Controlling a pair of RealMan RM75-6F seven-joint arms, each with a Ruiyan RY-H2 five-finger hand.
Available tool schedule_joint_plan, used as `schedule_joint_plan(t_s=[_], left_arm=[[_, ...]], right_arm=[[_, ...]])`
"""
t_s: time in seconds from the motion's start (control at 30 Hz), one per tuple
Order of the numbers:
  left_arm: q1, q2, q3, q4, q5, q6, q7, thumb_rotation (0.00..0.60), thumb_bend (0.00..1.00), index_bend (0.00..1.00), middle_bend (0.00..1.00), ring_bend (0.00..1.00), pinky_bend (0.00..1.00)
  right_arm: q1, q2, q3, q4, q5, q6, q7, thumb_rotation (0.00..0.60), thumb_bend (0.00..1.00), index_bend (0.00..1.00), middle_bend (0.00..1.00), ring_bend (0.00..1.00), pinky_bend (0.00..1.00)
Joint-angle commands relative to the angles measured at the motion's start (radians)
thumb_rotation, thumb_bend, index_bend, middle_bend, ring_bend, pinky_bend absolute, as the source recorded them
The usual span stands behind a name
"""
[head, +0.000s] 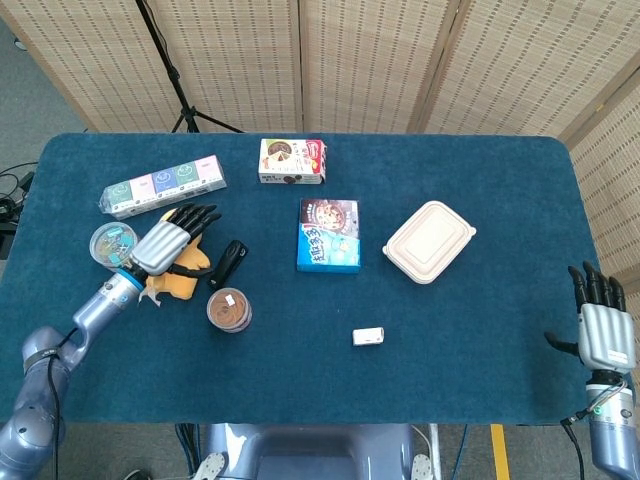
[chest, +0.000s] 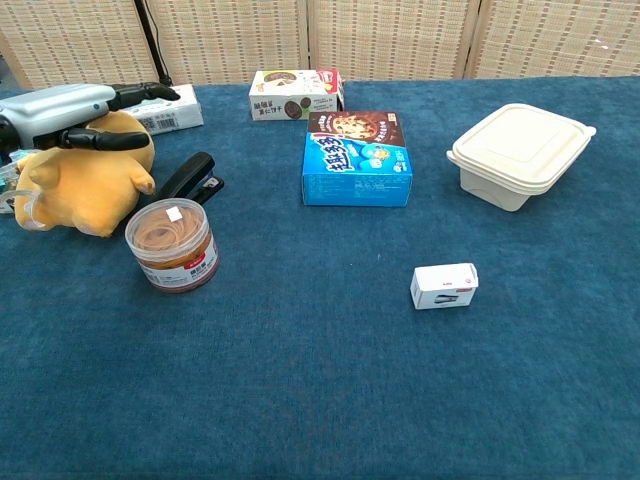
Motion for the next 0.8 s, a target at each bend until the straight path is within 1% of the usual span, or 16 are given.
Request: schedule_joint_plan(t_s=[0.03,0.43,0.8], left_arm=[[0.003,-0.006,0.023,0.003,0.012,-0.013,0.005,0.000,0.00,0.00,0.00,0.00,0.00],[0.043,0.004,0.092,0.004,0.054,0.062,0.015,0.000,0.00,0.00,0.00,0.00,0.00],[0.103,0.033,0.153,-0.010,0.096,0.204,-0.028,0.000,0.00,0.00,0.00,0.00,0.00]], right_arm=[[0.000,0.000,0.001,0.001,0.003,-0.001,0.001,0.600,0.00,0.00,0.00,0.00,0.00],[0.000,0.001,0.001,-0.001,0.007,-0.006,0.008,0.600,0.00,0.00,0.00,0.00,0.00],[-0.003,0.005,-0.002,-0.010,0.000,0.001,0.010,0.600,0.00,0.00,0.00,0.00,0.00]])
